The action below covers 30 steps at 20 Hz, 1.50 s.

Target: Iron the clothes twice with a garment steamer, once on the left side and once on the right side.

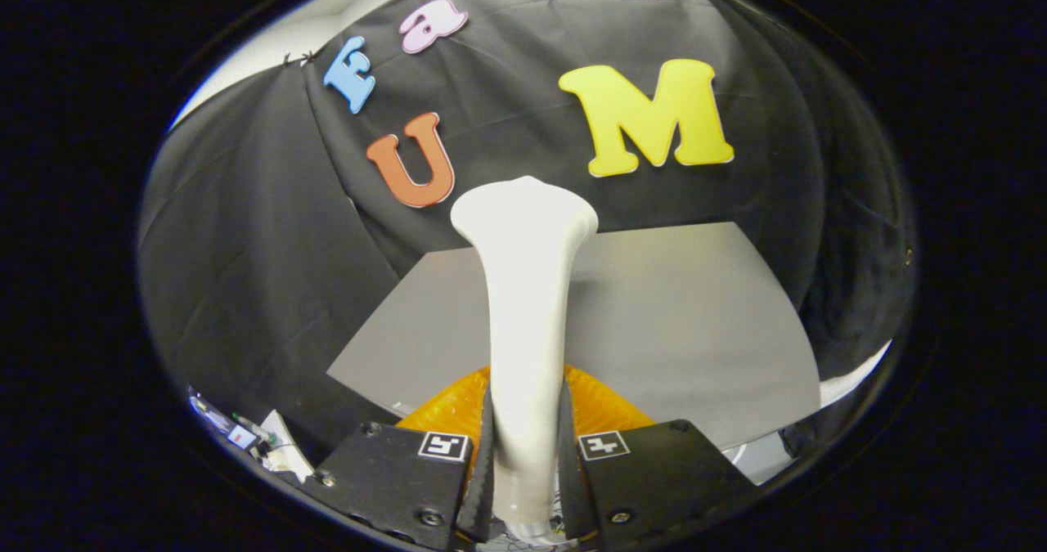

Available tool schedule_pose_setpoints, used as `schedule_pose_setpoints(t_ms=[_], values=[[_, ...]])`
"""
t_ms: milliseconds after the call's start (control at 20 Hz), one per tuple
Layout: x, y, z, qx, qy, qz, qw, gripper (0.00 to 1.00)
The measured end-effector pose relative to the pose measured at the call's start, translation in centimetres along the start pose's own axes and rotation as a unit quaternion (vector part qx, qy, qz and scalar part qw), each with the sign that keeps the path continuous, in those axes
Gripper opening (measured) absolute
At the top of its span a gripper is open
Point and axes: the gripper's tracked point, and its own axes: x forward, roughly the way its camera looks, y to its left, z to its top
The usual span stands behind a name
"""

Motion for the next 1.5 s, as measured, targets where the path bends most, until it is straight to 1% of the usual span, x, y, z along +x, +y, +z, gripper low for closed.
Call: schedule_pose_setpoints(t_ms=[100,300,500,850,950,1100,1500], values=[[-2.5,-1.0,-0.8,0.008,-0.013,0.002,1.000,0.36],[-7.9,-4.1,-3.0,0.020,-0.047,-0.013,0.999,0.36],[-12.5,-8.1,-5.4,0.041,-0.072,-0.044,0.996,0.36],[-19.4,-14.1,-7.8,0.069,-0.105,-0.092,0.988,0.36],[-21.1,-15.4,-7.8,0.076,-0.115,-0.106,0.985,0.36],[-23.8,-17.0,-7.0,0.078,-0.142,-0.113,0.980,0.36],[-27.8,-21.6,-3.1,0.059,-0.189,-0.096,0.975,0.35]])
